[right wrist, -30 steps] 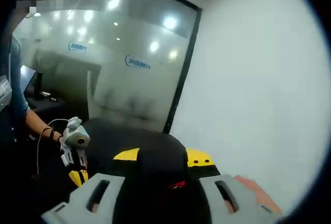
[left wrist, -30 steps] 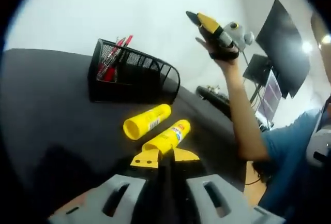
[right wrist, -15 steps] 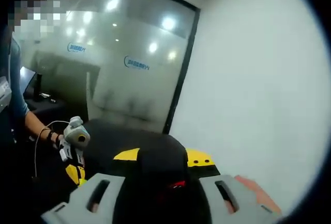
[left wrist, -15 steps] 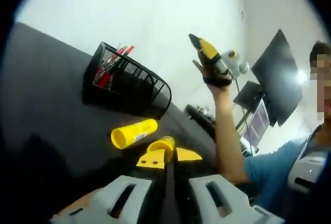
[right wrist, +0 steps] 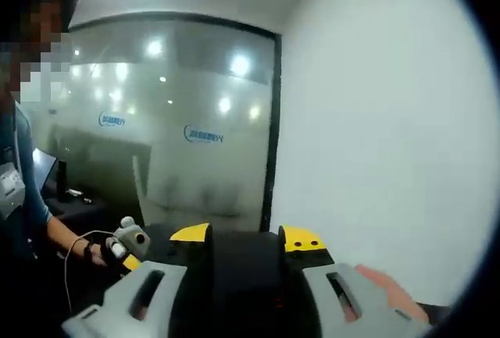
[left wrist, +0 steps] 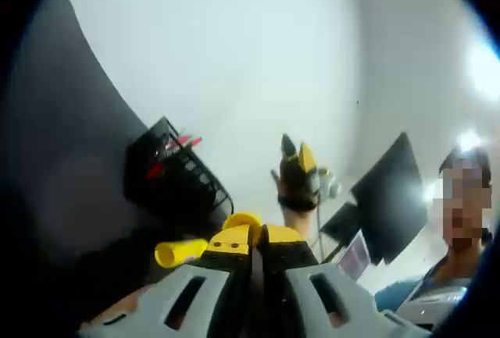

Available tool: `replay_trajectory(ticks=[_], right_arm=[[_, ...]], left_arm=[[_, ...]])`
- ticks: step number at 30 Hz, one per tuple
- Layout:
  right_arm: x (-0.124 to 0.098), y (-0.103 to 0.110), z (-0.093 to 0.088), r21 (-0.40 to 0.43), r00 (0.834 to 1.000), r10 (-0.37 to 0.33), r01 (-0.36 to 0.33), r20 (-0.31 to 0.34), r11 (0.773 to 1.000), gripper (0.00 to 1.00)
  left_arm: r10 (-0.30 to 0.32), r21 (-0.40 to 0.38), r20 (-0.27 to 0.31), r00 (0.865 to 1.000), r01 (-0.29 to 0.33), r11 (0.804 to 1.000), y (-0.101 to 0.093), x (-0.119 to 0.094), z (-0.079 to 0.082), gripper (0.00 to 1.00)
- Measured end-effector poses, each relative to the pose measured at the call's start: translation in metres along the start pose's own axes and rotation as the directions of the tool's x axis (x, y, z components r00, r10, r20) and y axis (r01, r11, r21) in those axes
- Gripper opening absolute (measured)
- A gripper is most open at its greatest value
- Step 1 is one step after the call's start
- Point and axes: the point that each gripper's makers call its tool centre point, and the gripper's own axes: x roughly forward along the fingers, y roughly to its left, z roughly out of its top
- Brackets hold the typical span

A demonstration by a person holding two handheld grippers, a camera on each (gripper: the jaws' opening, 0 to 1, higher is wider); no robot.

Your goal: Pick up pens and glue sticks and place them into the holder.

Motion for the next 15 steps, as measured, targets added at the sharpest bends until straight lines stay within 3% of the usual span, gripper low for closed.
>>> replay_trajectory(ticks=[4,6,10,15], right_arm=[[0.007,0.010,0.006,0.059,0.995,0.076,-0.080,0.071,0.995,0.32],[0.013,0.010,0.003,0.088,0.993,0.088,-0.094,0.077,0.992,0.32],[0.031,0.018,-0.003,0.184,0.984,0.129,-0.151,0.125,0.971,0.33],[0.053,0.030,-0.012,0.268,0.969,0.183,-0.223,0.163,0.937,0.33]], left_arm=[[-0.062,-0.041,0.106,0.992,0.066,0.997,-0.007,-0.006,0.027,0.01],[-0.083,-0.048,0.146,0.986,0.091,0.995,-0.010,-0.008,0.035,0.01],[-0.135,-0.094,0.260,0.956,0.165,0.982,-0.017,-0.008,0.055,0.01],[-0.164,-0.120,0.340,0.926,0.216,0.969,-0.019,-0.007,0.068,0.02]])
